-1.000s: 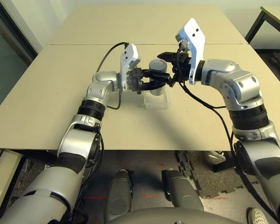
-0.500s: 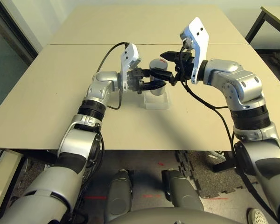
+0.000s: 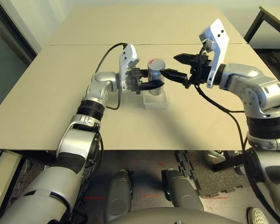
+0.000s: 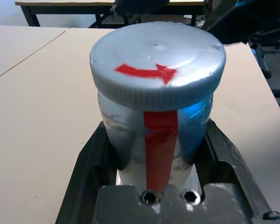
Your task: Pour the medicine from the bottle into the box.
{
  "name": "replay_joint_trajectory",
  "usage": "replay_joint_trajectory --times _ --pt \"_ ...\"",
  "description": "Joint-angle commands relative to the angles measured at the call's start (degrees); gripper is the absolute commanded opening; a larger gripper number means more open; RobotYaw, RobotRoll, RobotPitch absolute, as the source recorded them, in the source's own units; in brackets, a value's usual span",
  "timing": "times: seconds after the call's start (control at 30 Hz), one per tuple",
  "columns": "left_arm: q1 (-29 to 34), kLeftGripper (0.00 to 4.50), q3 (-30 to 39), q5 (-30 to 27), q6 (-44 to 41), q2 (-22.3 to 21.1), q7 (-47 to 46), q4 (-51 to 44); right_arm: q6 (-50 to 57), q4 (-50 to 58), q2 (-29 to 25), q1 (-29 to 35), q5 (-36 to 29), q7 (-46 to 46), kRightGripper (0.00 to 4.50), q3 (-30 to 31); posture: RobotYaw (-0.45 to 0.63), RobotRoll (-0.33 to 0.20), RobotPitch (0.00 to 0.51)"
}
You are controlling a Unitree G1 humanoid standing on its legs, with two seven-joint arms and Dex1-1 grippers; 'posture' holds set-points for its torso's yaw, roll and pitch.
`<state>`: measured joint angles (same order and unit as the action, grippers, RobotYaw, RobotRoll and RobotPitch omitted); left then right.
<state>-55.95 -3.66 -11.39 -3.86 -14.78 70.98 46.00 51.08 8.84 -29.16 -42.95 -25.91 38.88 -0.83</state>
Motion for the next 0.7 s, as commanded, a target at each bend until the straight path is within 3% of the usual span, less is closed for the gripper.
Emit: replay_joint_trajectory --times 0.03,0.33,0.7 --pt "-0.15 2.43 -0.46 0.64 0.8 -0.13 0.42 0.85 2.36 3.53 -0.63 1.47 -2.2 0.01 4.5 -0.73 -0.24 0.0 0.099" --pt "-0.62 2.43 -0.55 0.9 1.62 0.1 0.46 2.04 4.95 7.27 0.82 0.87 -5.41 -0.65 4.5 0.76 -0.24 0.0 0.092" --pt "-0.88 2.43 -0.83 0.94 1.37 0.84 0.42 1.48 -2.84 -2.83 4.66 -4.0 0.58 -0.85 4.5 6.62 -0.22 0.0 0.092"
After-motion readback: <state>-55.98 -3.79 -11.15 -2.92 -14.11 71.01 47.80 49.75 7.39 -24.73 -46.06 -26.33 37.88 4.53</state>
